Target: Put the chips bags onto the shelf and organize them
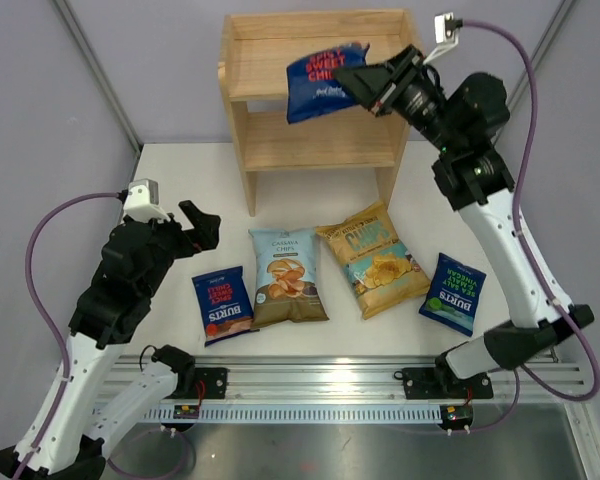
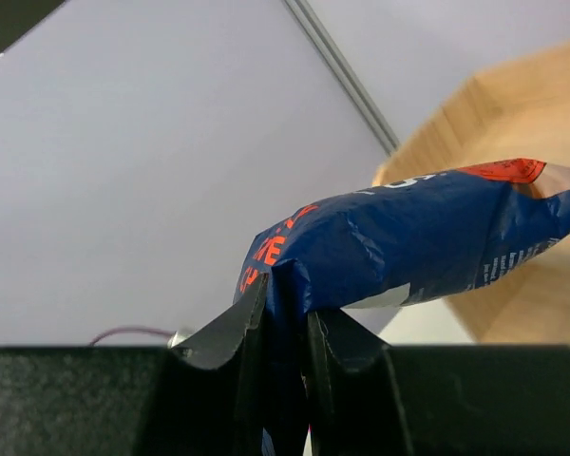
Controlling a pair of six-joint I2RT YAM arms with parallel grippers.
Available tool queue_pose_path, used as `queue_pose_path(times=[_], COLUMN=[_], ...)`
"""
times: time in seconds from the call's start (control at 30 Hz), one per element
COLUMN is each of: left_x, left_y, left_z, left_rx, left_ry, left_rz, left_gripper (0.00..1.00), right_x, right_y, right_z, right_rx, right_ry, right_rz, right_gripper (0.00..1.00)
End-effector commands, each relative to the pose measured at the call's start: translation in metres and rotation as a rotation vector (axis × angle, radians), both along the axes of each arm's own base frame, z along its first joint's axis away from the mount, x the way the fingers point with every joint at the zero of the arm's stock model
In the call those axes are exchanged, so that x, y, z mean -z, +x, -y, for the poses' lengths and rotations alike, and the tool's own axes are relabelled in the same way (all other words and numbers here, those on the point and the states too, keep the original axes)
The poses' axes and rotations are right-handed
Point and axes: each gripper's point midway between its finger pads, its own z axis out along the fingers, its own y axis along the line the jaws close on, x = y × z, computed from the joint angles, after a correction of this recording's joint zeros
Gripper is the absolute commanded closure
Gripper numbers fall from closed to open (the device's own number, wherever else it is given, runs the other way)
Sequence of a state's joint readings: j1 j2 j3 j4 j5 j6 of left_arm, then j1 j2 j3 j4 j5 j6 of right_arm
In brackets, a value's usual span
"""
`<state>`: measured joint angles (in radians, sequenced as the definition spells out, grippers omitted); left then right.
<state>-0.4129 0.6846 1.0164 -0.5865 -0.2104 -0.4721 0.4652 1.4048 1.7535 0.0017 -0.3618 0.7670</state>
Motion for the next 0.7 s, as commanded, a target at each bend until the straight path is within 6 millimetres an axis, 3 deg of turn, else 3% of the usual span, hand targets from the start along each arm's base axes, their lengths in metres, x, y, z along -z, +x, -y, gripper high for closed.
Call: queue_pose_path(times=[0.0, 0.2, 0.33, 0.53, 0.67], left_x=[-0.014, -0.013, 0.0, 0.014, 0.019], left_y=[-0.017, -0.028, -0.029, -0.026, -0.023], left_z=[-0.025, -0.036, -0.041, -0.046, -0.047], left_rx=[-0.049, -0.041, -0.053, -0.074, -0.08], left_ry=[0.105, 0.187, 0.223, 0.264, 0.271], left_rz=[0.018, 0.018, 0.011, -0.008, -0.011], left_gripper=[0.01, 0.01, 0.01, 0.01, 0.01], right_x=[0.0, -0.007, 0.005, 0.035, 0.057], right_y=[0.036, 0.105, 0.145, 0.17, 0.175], right_z=[-0.005, -0.014, -0.018, -0.024, -0.025], right_rx=[-0.046, -0.082, -0.061, -0.06, -0.047], right_ry=[-0.08, -0.058, -0.03, -0.014, -0.02], right_rz=[0.0, -0.042, -0.066, -0.14, -0.239], right_gripper=[0.75, 0.76, 0.77, 0.78, 0.73])
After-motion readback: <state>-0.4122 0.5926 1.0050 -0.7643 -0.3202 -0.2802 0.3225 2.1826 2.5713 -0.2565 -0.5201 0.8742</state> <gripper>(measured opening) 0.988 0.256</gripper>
